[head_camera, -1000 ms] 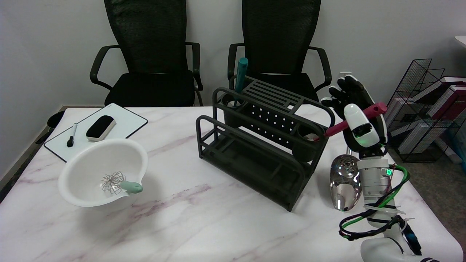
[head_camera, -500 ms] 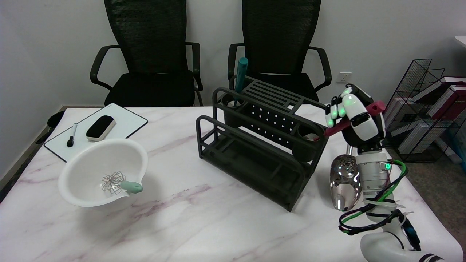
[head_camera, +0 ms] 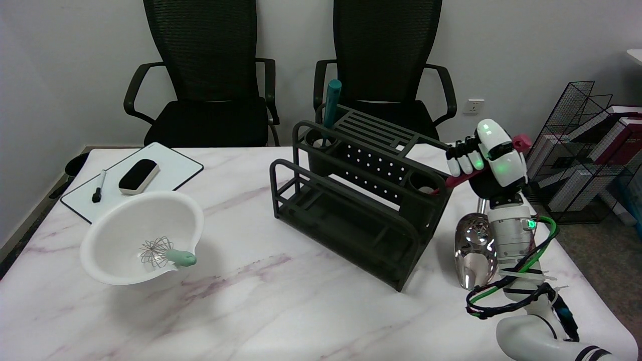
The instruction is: Pick up the pink sponge bottle brush.
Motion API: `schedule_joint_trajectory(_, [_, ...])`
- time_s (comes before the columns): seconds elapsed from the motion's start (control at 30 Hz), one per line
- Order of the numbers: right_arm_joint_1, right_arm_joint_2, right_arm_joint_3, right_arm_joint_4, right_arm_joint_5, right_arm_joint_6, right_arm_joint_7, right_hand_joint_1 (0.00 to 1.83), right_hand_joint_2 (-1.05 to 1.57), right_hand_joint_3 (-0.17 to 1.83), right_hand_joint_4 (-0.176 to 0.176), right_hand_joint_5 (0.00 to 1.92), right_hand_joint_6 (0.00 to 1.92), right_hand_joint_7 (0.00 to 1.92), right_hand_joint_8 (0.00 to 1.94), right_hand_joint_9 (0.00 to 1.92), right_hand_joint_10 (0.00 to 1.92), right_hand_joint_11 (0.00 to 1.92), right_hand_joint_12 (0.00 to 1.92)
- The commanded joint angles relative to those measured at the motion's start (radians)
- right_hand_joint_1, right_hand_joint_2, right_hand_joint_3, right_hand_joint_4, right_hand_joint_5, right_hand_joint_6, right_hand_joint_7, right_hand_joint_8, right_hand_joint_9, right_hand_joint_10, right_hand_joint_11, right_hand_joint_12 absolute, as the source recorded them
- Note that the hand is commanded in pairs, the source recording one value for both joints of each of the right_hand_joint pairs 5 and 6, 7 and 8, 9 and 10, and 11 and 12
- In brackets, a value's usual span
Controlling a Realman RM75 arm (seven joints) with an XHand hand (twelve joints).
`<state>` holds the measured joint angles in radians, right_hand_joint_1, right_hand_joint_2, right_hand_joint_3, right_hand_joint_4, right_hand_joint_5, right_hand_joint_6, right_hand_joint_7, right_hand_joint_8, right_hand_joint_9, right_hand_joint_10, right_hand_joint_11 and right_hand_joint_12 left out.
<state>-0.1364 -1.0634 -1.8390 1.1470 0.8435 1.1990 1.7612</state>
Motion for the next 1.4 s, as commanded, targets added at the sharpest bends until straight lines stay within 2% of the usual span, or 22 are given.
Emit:
schedule_joint_trajectory(0.03, [0.016, 0.006, 0.011, 0.025, -0.004, -0.061, -0.003, 0.86, 1.19, 0.77, 0.000, 1.92, 1.92, 1.92, 1.92, 1.82, 1.82, 1.72, 1.72])
schedule_joint_trajectory(0.3, [0.025, 0.008, 0.025, 0.064, -0.013, -0.127, -0.008, 0.87, 1.23, 0.75, 0.000, 1.92, 1.92, 1.92, 1.92, 1.86, 1.86, 1.77, 1.77])
schedule_joint_trajectory(0.53, [0.032, 0.009, 0.100, 0.121, -0.121, -0.272, -0.010, 0.87, 1.32, 0.72, 0.000, 1.92, 1.92, 1.92, 1.92, 1.91, 1.91, 1.84, 1.84])
schedule_joint_trajectory(0.7, [0.032, 0.009, 0.153, 0.173, -0.180, -0.352, -0.003, 0.86, 1.57, 0.61, 0.000, 1.92, 1.92, 1.92, 1.92, 1.92, 1.92, 1.91, 1.91])
schedule_joint_trajectory(0.87, [0.032, 0.033, 0.174, 0.201, -0.221, -0.393, -0.001, 0.99, 1.57, 0.44, 0.000, 1.92, 1.92, 1.92, 1.92, 1.92, 1.92, 1.92, 1.92])
schedule_joint_trajectory(1.03, [0.032, 0.070, 0.176, 0.219, -0.224, -0.406, -0.001, 0.97, 1.57, 0.40, 0.000, 1.92, 1.92, 1.92, 1.92, 1.92, 1.92, 1.92, 1.92])
schedule_joint_trajectory(1.4, [0.031, 0.075, 0.187, 0.219, -0.219, -0.432, 0.001, 0.97, 1.57, 0.36, 0.000, 1.92, 1.92, 1.92, 1.92, 1.92, 1.92, 1.92, 1.92])
